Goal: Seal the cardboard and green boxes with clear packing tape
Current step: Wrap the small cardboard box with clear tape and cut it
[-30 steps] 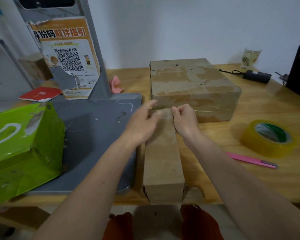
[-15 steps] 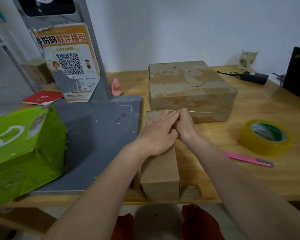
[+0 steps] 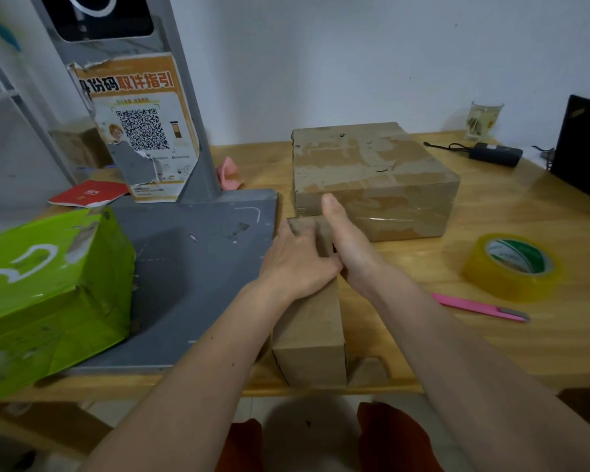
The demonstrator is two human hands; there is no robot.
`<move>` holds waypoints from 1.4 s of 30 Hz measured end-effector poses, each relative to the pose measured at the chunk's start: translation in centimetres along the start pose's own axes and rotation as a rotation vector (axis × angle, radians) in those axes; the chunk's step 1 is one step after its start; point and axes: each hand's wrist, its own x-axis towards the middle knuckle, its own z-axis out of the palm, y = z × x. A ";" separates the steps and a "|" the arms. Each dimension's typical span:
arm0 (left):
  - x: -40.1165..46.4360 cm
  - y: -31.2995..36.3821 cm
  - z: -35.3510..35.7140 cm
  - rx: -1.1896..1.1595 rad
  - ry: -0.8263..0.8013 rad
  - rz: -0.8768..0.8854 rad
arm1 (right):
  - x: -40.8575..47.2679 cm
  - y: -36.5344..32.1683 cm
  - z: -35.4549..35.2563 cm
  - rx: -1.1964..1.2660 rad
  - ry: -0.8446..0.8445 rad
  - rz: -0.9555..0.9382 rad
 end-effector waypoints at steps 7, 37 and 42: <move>-0.3 0.2 0.0 0.012 -0.009 0.040 | 2.4 1.8 -1.1 0.096 -0.022 0.049; -1.1 -2.9 3.4 -1.360 0.175 -0.396 | -8.4 1.5 -7.2 -0.007 -0.091 0.138; -0.5 -2.2 4.6 -1.368 0.194 -0.383 | -10.9 1.8 -7.6 -0.150 -0.128 0.075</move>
